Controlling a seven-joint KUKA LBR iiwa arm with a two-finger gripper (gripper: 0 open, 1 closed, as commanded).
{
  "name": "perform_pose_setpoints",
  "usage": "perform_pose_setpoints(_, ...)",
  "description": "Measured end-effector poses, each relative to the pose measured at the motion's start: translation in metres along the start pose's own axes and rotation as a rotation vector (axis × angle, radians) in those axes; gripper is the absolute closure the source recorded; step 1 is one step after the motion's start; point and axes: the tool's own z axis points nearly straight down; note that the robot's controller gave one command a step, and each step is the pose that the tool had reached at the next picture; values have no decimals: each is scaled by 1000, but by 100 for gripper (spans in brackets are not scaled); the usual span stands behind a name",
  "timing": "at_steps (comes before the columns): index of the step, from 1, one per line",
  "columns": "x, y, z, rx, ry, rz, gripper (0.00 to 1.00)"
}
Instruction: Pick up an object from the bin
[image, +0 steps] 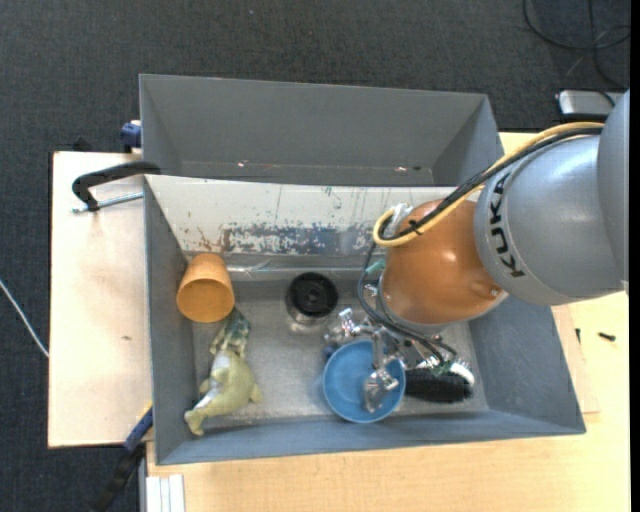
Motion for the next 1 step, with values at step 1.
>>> perform_pose_setpoints(1, 4, 15, -29, -2, 5, -22, 0)
